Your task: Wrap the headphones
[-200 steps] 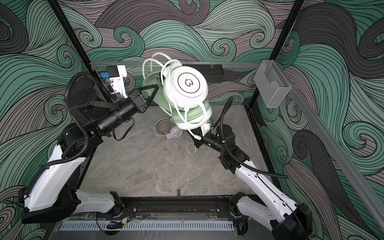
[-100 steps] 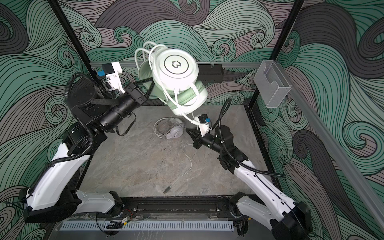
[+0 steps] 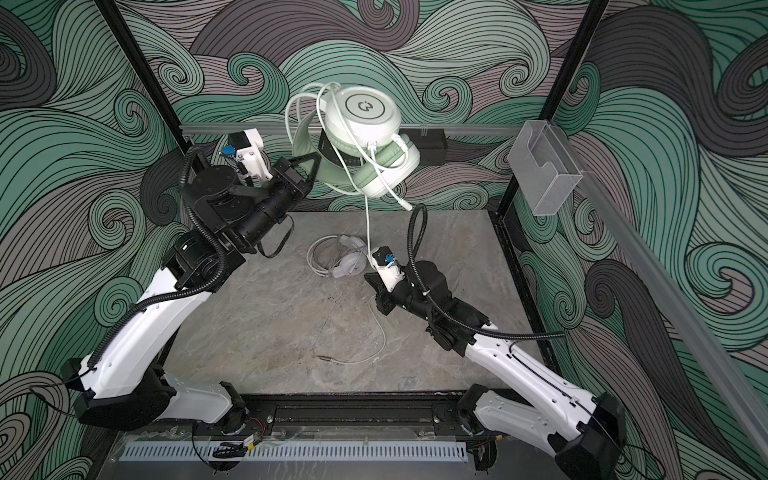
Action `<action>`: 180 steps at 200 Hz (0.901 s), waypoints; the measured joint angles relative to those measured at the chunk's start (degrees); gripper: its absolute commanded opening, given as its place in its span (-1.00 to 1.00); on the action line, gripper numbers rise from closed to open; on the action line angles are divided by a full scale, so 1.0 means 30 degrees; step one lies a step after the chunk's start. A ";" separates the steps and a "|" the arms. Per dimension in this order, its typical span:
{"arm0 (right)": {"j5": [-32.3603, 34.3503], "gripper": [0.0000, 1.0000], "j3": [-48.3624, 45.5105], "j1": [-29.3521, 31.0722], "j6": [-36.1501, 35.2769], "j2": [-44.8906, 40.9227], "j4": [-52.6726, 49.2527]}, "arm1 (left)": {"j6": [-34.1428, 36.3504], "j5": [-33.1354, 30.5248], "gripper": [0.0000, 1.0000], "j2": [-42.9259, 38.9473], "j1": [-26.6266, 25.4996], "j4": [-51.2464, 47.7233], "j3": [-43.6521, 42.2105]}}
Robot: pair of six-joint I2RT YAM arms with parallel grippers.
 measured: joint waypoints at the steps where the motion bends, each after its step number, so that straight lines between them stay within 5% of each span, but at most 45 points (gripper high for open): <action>1: 0.0007 -1.00 0.0000 0.0022 -0.0015 -0.0007 -0.0022 | 0.0044 -0.0066 -1.00 0.0000 0.0036 -0.0058 0.0000; 106: 0.3330 -1.00 0.1341 0.4568 -0.2645 -0.1290 -0.3985 | 0.5916 -0.5391 -1.00 0.0597 0.0962 -0.2951 0.0015; 180: 0.6142 -1.00 0.5931 0.6994 -0.5136 -0.1078 -0.6674 | 1.0754 -0.6987 -1.00 0.1996 0.0918 -0.4707 -0.1727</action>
